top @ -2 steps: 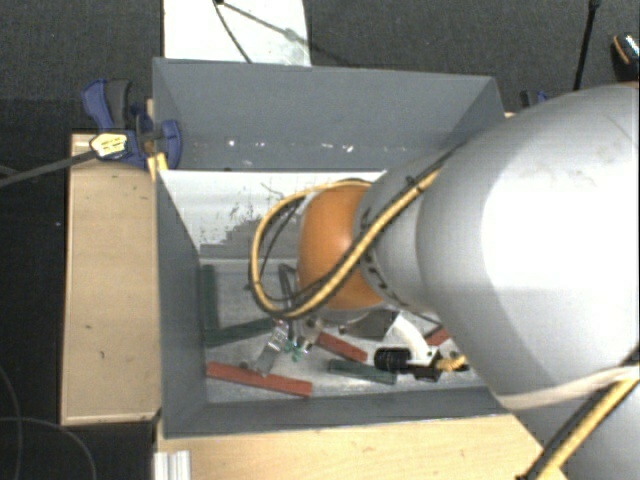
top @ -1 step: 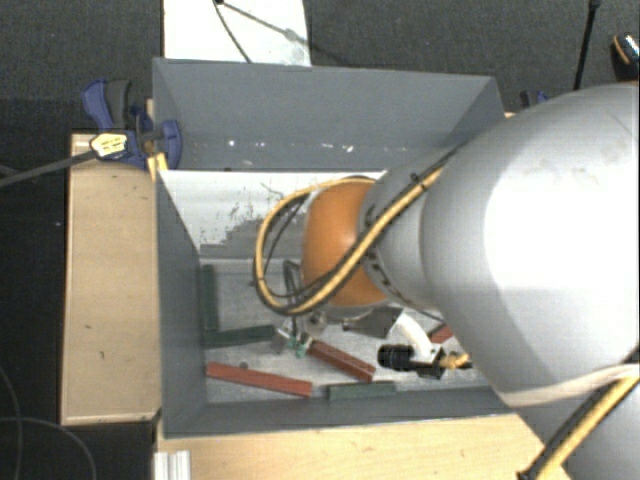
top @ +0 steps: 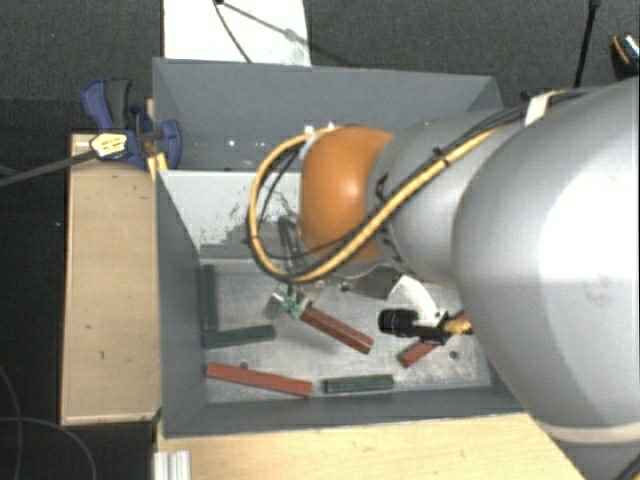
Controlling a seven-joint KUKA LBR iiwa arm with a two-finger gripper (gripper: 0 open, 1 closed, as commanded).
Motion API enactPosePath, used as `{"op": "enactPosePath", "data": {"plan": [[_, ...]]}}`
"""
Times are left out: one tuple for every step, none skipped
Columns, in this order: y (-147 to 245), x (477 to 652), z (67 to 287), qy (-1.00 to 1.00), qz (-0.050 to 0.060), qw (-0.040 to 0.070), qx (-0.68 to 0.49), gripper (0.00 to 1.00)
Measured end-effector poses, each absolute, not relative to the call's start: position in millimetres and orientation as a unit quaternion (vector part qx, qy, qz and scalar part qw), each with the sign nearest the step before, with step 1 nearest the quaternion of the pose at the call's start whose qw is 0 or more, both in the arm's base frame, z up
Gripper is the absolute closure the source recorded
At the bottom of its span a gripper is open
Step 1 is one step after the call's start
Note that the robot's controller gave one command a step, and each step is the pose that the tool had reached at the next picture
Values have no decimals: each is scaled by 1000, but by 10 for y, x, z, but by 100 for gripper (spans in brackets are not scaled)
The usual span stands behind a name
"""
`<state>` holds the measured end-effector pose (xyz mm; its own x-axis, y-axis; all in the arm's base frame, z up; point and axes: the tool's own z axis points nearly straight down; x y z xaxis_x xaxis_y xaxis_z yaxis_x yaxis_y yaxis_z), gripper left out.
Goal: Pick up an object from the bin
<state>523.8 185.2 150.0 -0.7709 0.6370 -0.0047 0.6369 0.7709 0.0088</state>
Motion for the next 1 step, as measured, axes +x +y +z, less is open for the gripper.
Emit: {"op": "enactPosePath", "data": {"plan": [[1720, 5465, 1599, 939, 1, 2, 343, 100]]}}
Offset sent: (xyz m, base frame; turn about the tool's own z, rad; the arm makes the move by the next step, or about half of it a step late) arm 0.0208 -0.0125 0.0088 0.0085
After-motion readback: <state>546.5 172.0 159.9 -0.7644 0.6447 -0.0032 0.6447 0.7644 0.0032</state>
